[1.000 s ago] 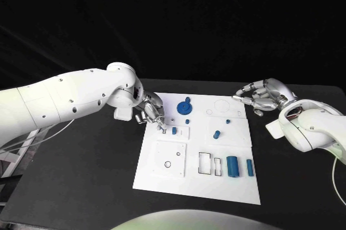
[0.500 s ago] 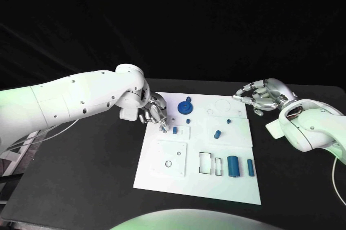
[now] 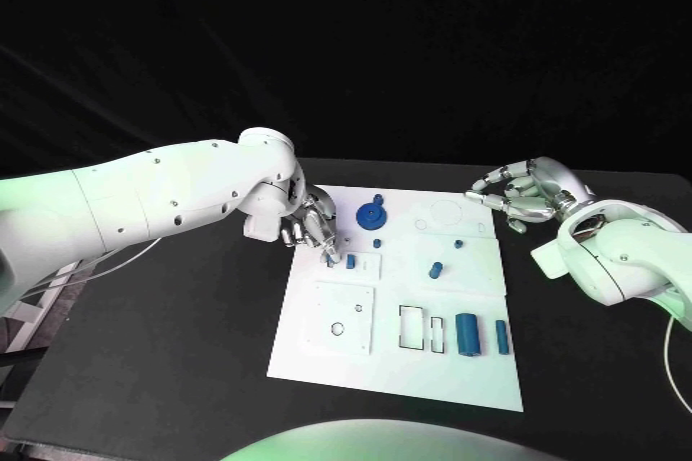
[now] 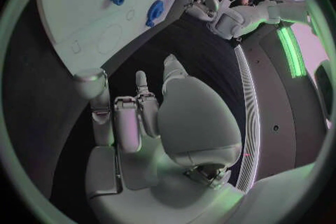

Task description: Assemble the parts on the task board

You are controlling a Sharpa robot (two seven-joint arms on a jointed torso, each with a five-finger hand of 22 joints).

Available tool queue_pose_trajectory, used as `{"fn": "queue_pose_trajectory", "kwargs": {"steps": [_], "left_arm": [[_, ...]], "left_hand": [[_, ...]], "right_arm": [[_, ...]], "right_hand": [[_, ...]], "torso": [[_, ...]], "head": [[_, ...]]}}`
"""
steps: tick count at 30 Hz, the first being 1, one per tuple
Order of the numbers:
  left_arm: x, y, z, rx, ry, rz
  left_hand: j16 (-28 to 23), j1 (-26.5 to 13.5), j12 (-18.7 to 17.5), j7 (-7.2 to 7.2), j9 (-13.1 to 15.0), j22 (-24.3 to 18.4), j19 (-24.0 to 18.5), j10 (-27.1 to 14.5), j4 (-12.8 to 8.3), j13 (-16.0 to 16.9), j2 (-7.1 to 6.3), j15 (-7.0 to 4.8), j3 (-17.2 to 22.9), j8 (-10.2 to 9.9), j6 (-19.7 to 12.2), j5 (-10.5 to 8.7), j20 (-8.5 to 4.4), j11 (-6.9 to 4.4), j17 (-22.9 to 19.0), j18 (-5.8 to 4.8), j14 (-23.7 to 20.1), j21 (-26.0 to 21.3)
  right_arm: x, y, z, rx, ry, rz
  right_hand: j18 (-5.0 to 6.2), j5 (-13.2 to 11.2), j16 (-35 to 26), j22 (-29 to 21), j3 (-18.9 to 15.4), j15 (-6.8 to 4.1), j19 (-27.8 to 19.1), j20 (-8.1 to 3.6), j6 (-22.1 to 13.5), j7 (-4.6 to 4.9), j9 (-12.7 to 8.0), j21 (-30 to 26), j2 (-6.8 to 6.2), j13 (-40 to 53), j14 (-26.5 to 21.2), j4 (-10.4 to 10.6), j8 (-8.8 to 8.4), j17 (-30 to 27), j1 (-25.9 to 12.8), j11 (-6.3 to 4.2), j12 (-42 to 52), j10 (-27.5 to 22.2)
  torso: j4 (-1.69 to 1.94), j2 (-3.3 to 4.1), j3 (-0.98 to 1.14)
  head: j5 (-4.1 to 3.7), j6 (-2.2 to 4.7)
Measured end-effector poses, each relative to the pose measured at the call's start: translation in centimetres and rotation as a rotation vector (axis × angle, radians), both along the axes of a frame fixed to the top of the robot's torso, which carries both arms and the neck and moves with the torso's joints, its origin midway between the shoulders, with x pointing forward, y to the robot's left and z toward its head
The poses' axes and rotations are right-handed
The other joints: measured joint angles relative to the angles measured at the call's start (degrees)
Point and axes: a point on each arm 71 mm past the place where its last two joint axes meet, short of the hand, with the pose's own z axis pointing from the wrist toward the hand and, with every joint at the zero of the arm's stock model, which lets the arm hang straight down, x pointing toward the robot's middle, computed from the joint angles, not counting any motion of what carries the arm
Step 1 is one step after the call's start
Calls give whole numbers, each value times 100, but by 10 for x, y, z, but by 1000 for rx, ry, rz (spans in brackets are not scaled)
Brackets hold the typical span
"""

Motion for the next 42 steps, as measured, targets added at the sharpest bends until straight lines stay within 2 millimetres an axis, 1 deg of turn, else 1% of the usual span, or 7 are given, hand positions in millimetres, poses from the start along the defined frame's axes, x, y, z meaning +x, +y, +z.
{"fn": "queue_pose_trajectory", "kwargs": {"steps": [10,14,15,16,18,21,42], "left_arm": [[2,0,-2,12,13,-1],[2,2,-2,16,18,0],[2,2,-2,16,20,0],[2,2,-2,18,22,-1],[2,3,-2,21,25,-2],[2,4,-3,24,29,-4],[3,4,-3,33,33,-6]], "left_hand": [[0,-8,0,-7,-5,-1,0,0,0,-1,-8,0,0,-1,9,-1,0,0,0,0,0,0],[0,-42,25,-18,-6,4,0,0,-16,11,-43,0,-14,-2,21,-1,0,0,0,0,0,0],[0,-43,28,-19,-9,7,0,0,-175,18,-43,0,144,-3,22,-4,0,0,0,0,0,0],[0,-44,28,-13,-9,7,0,0,-206,19,-44,0,176,-18,28,-7,0,0,0,0,0,0],[0,-67,28,-11,-9,7,0,3,-207,19,-22,0,176,-21,31,-10,0,-3,0,0,0,0],[0,-67,28,-12,-9,7,0,22,-207,34,-22,0,176,-24,33,-21,0,-22,0,0,0,0],[0,-66,27,-5,-5,6,-1,22,-211,46,-21,0,180,-36,50,-1,-1,-21,0,0,0,-1]], "right_arm": [[0,-2,0,0,-4,-6],[0,-2,1,1,-7,-9],[0,-2,1,1,-8,-10],[0,-3,1,1,-9,-11],[0,-3,1,1,-10,-12],[0,-3,1,2,-12,-14],[0,-3,1,5,-18,-16]], "right_hand": [[0,0,-23,-12,0,0,0,0,0,0,-1,-27,0,0,0,0,0,-1,0,0,0,0],[0,0,-23,-63,0,0,0,0,0,0,-1,-97,0,0,0,0,0,-1,0,0,-23,0],[0,0,-26,-66,0,0,0,0,0,0,-1,-97,0,0,0,0,0,-1,0,-1,-23,-1],[0,0,-47,-78,0,0,0,0,0,0,-1,-117,0,0,0,0,0,-1,0,-12,-22,-12],[0,0,-57,-94,0,0,-14,-14,0,0,-2,-121,0,0,0,0,0,-1,0,-21,-22,-21],[88,0,-57,-94,0,0,-22,-22,0,0,-1,-121,0,0,0,0,0,-1,0,-21,-22,-21],[88,0,-57,-94,0,0,-22,-21,0,0,-2,-121,0,0,0,0,0,-3,0,-21,-22,-21]], "torso": [[1,3,-2],[1,3,-5],[1,2,-5],[1,2,-5],[1,2,-5],[3,2,-5],[0,-2,-3]], "head": [[18,-9],[20,-13],[19,-14],[15,-15],[11,-18],[10,-20],[8,-40]]}}
